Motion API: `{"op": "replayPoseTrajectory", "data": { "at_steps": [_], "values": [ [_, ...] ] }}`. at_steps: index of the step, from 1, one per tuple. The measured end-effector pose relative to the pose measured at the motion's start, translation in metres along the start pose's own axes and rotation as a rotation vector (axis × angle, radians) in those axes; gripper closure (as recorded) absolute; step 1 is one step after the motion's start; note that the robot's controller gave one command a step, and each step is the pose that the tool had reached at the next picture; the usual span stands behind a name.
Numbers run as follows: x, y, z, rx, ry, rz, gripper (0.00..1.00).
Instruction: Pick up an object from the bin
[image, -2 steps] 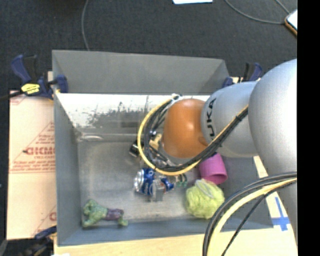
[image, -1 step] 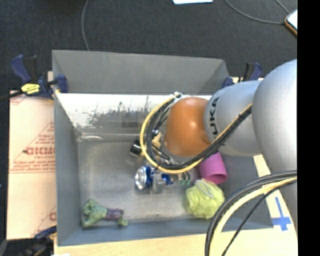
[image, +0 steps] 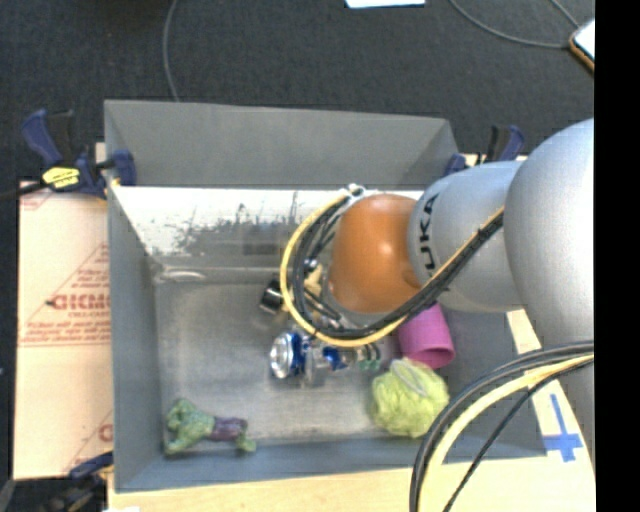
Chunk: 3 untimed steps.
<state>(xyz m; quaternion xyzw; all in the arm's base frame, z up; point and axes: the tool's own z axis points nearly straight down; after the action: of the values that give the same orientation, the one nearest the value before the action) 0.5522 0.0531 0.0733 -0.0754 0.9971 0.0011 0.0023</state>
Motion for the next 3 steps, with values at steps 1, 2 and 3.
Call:
{"op": "replayPoseTrajectory", "data": {
  "at_steps": [1,2,3],
  "values": [
    [0.003,0.0,-0.017,0.0,0.008,0.001,1.0],
    [0.0,-0.001,-0.05,0.001,0.0,0.003,1.0],
    [0.0,-0.001,-0.071,0.001,-0.002,0.005,1.0]
  ]
}}
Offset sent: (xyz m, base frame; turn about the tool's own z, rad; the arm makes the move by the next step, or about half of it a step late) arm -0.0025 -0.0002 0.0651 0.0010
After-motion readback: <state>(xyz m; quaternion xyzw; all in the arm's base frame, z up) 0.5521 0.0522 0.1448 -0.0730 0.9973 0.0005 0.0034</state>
